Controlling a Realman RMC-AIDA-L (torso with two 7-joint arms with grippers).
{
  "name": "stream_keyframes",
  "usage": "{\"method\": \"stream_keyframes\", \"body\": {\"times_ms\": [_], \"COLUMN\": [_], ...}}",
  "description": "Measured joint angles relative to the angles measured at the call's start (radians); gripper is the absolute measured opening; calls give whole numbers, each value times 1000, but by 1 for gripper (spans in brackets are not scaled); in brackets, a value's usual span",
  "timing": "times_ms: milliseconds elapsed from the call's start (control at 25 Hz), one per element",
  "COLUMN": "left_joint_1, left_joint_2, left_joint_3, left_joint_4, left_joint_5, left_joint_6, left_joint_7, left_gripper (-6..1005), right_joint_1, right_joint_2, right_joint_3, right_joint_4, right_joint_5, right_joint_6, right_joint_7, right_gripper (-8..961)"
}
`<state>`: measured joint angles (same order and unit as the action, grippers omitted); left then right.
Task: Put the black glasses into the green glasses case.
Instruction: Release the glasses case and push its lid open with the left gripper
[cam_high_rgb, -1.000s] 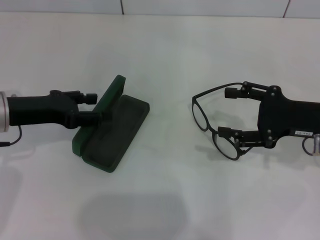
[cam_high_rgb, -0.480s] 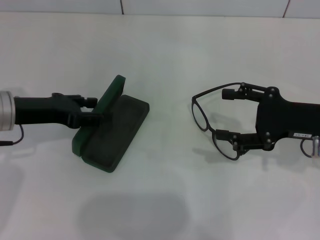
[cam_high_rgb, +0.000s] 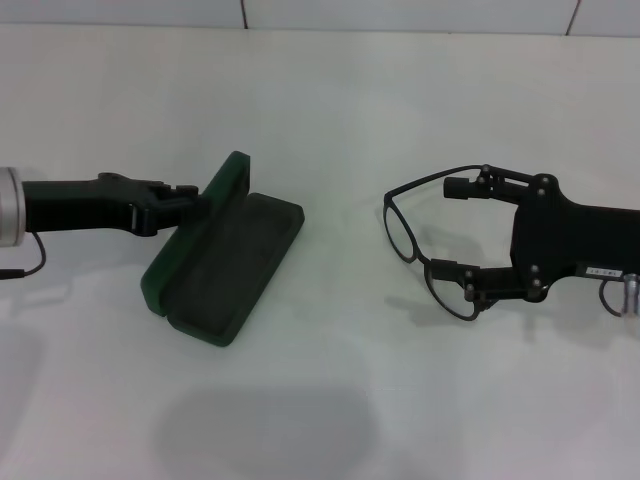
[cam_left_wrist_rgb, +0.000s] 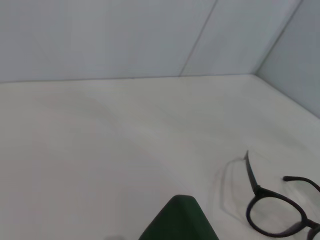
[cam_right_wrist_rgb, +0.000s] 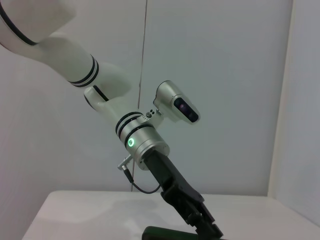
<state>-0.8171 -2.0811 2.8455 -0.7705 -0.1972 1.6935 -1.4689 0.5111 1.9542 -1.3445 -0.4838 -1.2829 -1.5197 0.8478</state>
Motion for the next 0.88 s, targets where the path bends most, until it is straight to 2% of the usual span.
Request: {"method": "stream_keyframes", "body": {"times_ms": [200,400,640,760,880], "left_joint_1": [-1,-13,-23,-26,-35], "left_joint_2": [2,1,2,3,-2], "left_joint_3": [1,2,1,0,1], "left_joint_4": [-8,-3,2,18,22], "left_joint_5": [3,-1,-16,-17,-1], "left_joint_6": [4,10,13,27,34], "left_joint_7": [6,-3,-70,-78,-72], "left_gripper": [300,130,48,162,223], "right_joint_1": [-19,-25,-24,-22,-23], "right_joint_2": [-3,-5,-8,-11,-12], "right_joint_3": [6,8,8,9,8], "right_joint_4": [-7,-9,-8,-6,-6], "right_joint_5": [1,2,-3,-3,-5], "right_joint_6": [-4,-5,2,1,4], "right_joint_7": [-10,-19,-28,-28,-30], "right_gripper": [841,841,841,841,842]}}
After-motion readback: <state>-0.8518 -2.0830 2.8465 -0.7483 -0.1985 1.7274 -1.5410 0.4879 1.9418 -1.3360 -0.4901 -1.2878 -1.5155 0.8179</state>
